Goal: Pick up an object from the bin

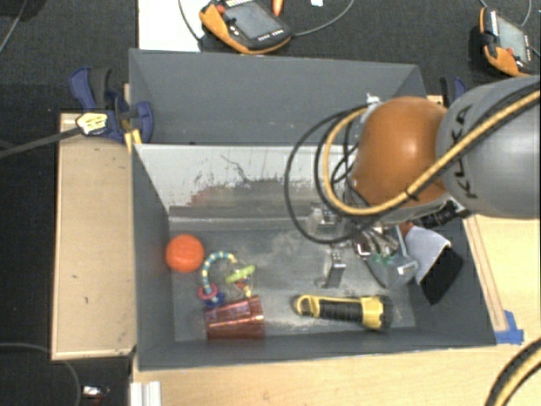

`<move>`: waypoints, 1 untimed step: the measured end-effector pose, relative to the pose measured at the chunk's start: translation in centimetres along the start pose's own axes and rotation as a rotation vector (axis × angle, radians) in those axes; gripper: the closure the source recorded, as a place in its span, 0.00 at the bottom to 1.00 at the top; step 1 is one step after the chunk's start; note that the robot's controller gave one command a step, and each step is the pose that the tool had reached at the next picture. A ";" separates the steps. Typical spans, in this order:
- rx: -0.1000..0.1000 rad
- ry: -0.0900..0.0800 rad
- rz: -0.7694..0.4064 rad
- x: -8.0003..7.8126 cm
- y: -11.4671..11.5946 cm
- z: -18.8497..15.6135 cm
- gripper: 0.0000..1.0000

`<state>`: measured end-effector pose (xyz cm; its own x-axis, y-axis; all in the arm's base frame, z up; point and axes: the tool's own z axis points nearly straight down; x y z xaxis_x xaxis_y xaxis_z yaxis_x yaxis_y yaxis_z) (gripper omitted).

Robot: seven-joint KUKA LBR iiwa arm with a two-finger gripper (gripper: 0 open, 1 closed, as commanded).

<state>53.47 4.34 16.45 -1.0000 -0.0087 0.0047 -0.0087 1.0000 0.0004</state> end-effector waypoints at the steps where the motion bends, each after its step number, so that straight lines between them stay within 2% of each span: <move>1: 0.000 -0.007 0.002 -0.1 0.0 -0.5 0.00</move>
Offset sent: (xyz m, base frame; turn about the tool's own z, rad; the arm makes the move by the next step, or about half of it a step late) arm -0.0380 -0.0648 -0.0945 -0.1372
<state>53.61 4.32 16.91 -1.0000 -0.0063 -0.0026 -0.0063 1.0000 0.0007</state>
